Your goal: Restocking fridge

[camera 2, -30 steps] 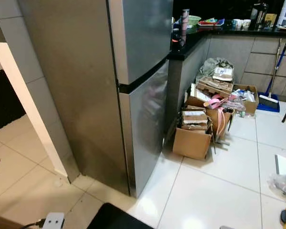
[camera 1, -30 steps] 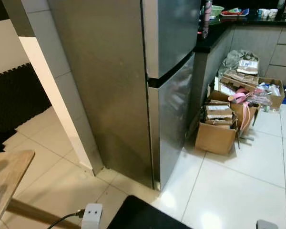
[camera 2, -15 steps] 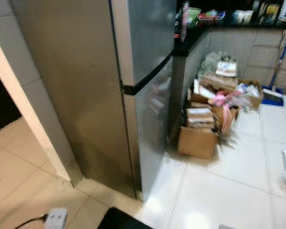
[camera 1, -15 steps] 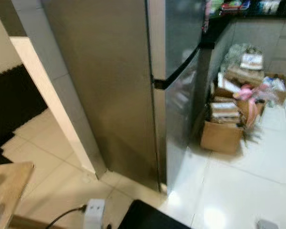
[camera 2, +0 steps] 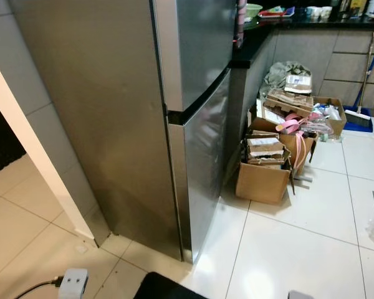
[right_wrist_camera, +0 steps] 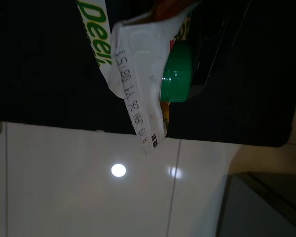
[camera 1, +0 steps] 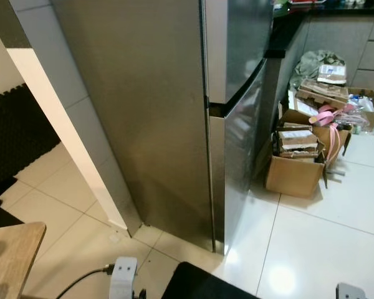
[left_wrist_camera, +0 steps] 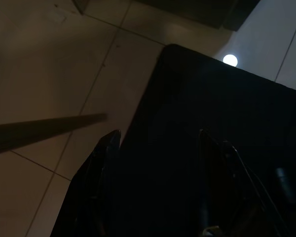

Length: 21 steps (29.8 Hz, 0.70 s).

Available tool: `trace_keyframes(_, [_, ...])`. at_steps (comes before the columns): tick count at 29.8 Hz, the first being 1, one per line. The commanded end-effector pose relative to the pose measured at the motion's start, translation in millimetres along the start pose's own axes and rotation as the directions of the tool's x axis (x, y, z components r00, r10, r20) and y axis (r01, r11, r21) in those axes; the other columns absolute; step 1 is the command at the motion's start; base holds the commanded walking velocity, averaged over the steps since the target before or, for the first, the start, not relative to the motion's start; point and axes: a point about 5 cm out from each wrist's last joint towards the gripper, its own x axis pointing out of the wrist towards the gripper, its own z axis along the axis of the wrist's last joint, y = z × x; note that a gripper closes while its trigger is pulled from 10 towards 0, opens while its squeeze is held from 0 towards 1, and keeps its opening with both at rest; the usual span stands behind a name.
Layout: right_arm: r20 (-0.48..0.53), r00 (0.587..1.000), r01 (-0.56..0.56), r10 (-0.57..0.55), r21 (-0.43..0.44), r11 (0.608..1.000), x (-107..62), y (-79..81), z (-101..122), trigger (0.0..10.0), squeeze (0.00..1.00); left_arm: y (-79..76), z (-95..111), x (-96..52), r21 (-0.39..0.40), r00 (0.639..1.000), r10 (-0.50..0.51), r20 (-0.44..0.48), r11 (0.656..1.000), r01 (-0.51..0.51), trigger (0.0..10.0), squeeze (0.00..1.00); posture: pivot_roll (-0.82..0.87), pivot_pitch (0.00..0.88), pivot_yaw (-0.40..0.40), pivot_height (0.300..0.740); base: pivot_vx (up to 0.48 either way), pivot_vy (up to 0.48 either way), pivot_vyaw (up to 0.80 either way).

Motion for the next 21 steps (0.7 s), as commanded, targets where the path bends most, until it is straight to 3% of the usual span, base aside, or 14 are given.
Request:
trace_keyframes(1, [-0.024,1.000,0.006,-0.006,0.005,1.000,-2.6,-0.8,-7.6,10.0,0.00,4.3,-7.3,-2.4,0.009,1.000,0.005,-0.028,1.000,-0.005,10.0,0.00,-0.12,0.087,0.078,0.740,0.000,0.000,0.00])
trace_keyframes(21, [-0.026,1.000,0.009,-0.009,0.011,1.000,-3.1,-0.7,-9.0,10.0,0.00,2.5,-5.7,-2.1,0.015,1.000,0.009,-0.015,1.000,-0.008,10.0,0.00,-0.12,0.100,0.086,0.740,0.000,0.000,0.00])
